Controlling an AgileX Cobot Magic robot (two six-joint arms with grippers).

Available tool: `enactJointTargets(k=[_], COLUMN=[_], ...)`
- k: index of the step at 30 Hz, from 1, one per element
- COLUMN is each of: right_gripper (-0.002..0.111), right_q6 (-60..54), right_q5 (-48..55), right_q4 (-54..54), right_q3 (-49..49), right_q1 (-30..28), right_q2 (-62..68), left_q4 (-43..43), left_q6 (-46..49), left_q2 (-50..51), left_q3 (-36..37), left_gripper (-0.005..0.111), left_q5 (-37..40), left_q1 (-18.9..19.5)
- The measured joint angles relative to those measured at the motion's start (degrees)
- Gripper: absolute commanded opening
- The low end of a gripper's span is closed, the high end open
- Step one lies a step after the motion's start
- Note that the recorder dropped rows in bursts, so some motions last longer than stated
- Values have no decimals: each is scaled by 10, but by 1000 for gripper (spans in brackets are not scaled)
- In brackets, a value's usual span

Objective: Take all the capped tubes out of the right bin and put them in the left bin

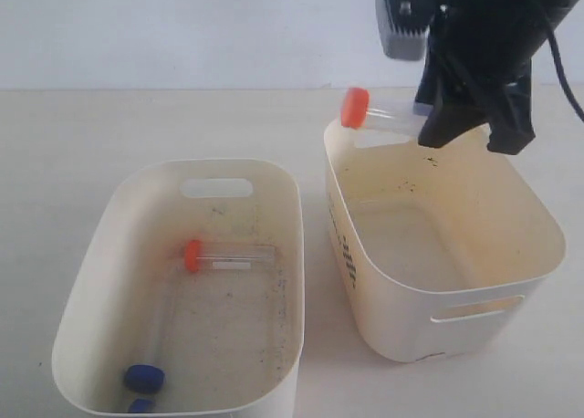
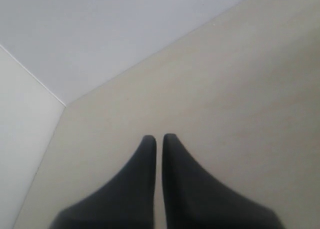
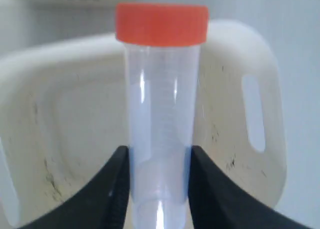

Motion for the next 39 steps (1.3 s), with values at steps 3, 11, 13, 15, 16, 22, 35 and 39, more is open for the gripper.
enactJointTargets(k=[3,11,13,15,16,22,35,39], right_gripper=[0,0,0,0,0,27,58,0], right_q6=[23,53,54,55,57,68,149,190], right_q5=[3,-5,-22,-44,-58,-139,-195,-157], right_q4=[109,372,388,394,395,397,376,313], right_q3=[0,9,18,25,29,56,80,58], right_q1=[0,55,84,114,126,161,165,165], right_q2=[-23,-31,-30,-25,-20,13,39,20], left_q4=[0,0,0,0,0,0,0,0], left_q6=[0,0,0,0,0,0,0,0], left_q2=[0,0,0,0,0,0,0,0], left_q3=[0,0,0,0,0,0,0,0], left_gripper=[4,4,4,4,4,4,4,4], left_q5=[0,0,0,0,0,0,0,0], left_q1=[0,0,0,0,0,0,0,0])
